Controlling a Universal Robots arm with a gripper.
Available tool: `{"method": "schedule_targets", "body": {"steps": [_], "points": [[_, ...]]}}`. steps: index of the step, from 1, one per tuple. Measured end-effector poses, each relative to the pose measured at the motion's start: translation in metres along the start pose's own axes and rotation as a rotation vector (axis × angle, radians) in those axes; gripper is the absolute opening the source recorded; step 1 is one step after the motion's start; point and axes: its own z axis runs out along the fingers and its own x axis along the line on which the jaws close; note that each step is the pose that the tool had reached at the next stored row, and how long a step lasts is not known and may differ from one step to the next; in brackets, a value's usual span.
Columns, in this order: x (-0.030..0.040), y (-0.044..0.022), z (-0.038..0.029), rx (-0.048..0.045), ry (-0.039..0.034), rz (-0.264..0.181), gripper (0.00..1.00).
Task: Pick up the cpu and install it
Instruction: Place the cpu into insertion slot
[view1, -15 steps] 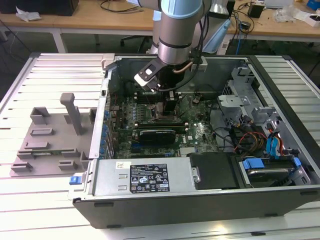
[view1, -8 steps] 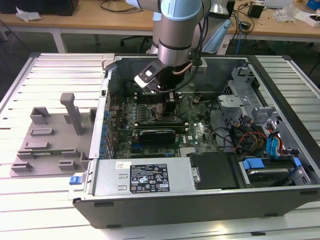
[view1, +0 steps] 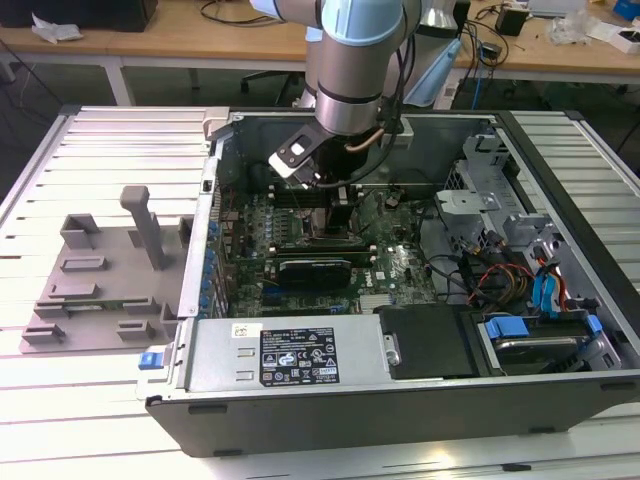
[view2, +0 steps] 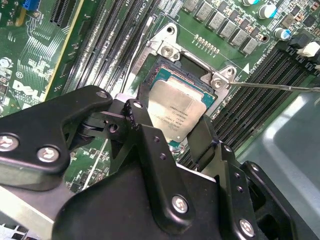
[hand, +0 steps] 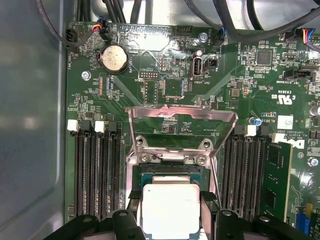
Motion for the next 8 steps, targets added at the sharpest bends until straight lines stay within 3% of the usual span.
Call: {"method": "schedule_targets", "body": {"steps": [4,8], "points": [[-0.0006,0.0,0.0021,0.0,-0.0005,0.002,0.55],[-0.0023,0.0,0.0034,0.0002,-0.0076,0.01,0.55]]}}
